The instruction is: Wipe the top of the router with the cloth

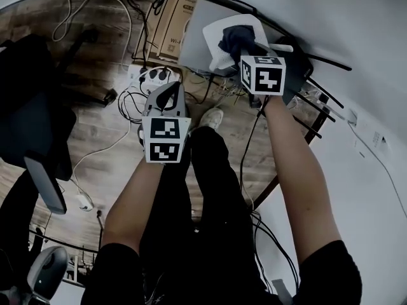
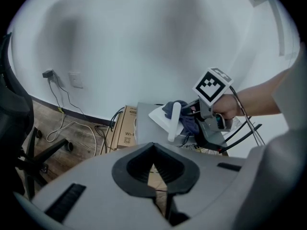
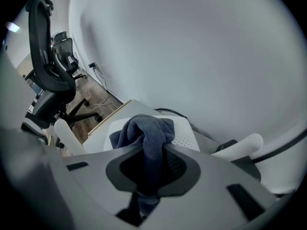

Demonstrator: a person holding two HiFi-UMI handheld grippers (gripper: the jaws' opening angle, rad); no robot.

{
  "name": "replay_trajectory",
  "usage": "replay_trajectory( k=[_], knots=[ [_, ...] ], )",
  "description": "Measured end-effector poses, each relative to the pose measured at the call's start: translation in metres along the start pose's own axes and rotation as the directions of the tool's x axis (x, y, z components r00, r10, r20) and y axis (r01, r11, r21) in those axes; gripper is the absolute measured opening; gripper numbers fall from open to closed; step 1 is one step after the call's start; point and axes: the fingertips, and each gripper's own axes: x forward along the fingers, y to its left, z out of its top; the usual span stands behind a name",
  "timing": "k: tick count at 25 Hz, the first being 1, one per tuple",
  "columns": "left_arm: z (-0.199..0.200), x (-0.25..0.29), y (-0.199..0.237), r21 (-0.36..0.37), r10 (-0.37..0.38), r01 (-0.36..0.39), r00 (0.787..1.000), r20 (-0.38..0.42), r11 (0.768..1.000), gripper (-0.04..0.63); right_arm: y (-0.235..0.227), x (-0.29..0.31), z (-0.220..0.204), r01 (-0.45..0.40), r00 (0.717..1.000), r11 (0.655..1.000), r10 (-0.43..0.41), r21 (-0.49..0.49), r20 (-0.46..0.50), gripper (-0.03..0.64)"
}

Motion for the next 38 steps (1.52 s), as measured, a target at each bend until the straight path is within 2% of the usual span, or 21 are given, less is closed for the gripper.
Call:
replay_trajectory(
  k=[10, 17, 20, 24, 30, 34, 38],
  knots=[
    [-0.002, 0.0, -0.003, 0.007, -0.006, 0.006, 1.0, 0.0, 1.0, -0.006, 0.026, -0.004, -0.002, -0.011, 1.0, 0.986, 0.015, -0.168, 0.02, 0.04],
    [0.0, 0.0, 0.0, 0.022, 0.005, -0.005, 1.0, 0.018, 1.0, -0.006, 0.045, -0.01, -0.011, -0.065, 0.995, 0.977, 0.078, -0.202, 0.058, 0.04],
    [0.005, -0.001, 0.005, 0.019, 0.02, -0.02, 0.999, 0.032, 1.0, -0.006, 0.047, -0.012, -0.015, -0.071, 0.993, 0.985, 0.085, -0.155, 0.086, 0.04],
    [0.015, -0.002, 0.008, 0.032, 0.017, -0.018, 0.999, 0.042, 0.999, -0.006, 0.046, -0.015, -0.019, -0.07, 0.991, 0.997, 0.074, -0.04, 0.108, 0.04],
    [0.028, -0.001, 0.008, 0.053, 0.009, -0.013, 0.998, 0.067, 0.998, -0.006, 0.045, -0.033, -0.035, 0.022, 0.98, 0.995, -0.04, 0.094, 0.193, 0.04],
    [0.043, -0.009, 0.007, 0.058, 0.027, -0.035, 0.99, 0.141, 0.998, -0.006, 0.052, -0.072, -0.03, 0.089, 0.936, 0.987, -0.127, 0.131, 0.329, 0.04],
    [0.059, -0.024, -0.004, 0.081, 0.005, -0.022, 0.98, 0.201, 0.996, -0.006, 0.067, -0.118, -0.021, 0.12, 0.884, 0.984, -0.165, 0.129, 0.438, 0.041]
  ],
)
